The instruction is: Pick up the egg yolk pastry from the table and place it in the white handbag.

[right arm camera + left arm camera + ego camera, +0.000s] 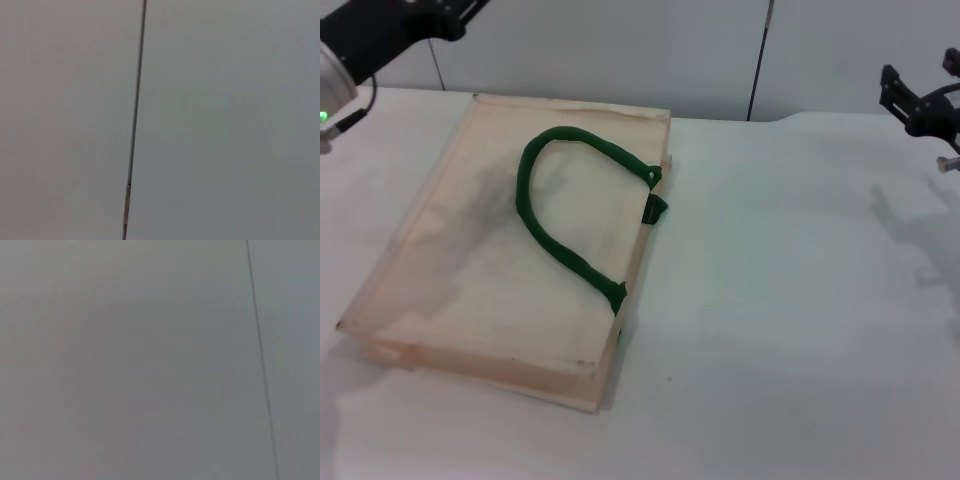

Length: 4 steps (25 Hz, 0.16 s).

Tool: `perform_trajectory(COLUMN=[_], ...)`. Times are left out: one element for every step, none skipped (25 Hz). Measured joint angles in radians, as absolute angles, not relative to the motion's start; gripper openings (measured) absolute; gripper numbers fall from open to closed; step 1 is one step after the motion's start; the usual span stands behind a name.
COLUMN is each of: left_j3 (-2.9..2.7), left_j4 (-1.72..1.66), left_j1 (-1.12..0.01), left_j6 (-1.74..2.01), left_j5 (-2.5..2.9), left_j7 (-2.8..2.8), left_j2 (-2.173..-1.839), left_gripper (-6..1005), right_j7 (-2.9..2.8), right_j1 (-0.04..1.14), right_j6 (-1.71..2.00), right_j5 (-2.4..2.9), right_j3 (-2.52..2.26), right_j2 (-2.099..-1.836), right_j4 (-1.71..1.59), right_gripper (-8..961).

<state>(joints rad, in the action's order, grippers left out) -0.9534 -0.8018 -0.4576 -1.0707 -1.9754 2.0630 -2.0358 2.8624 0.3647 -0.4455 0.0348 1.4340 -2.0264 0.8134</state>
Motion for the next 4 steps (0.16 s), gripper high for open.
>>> perform_trajectory(left_j3=[-0.947, -0.934, -0.925, -0.912], left_j4=[-0.781, -0.76, -0.747, -0.737], left_j1=[-0.469, -0.481, -0.488, -0.494], left_j6=[-1.078, -1.088, -1.094, -1.109], left_j5=[-1.975, -1.976, -1.976, -1.978], left_j7=[2.064, 2.064, 2.065, 2.065], left_j2=[-2.033, -2.033, -2.032, -2.032], left_gripper=[452, 452, 452, 452], right_j7=[2.862, 2.862, 2.862, 2.861], right_j1=[0.37, 0.377, 0.384, 0.391], right_j6=[-0.461, -0.472, -0.476, -0.478], right_j5=[0.035, 0.035, 0.035, 0.035], right_j3=[1.434, 1.432, 1.43, 1.428], right_j2=[-2.026, -2.025, -2.024, -2.023], right_j4=[0.798, 0.782, 0.77, 0.761], right_gripper=[781, 781, 781, 781])
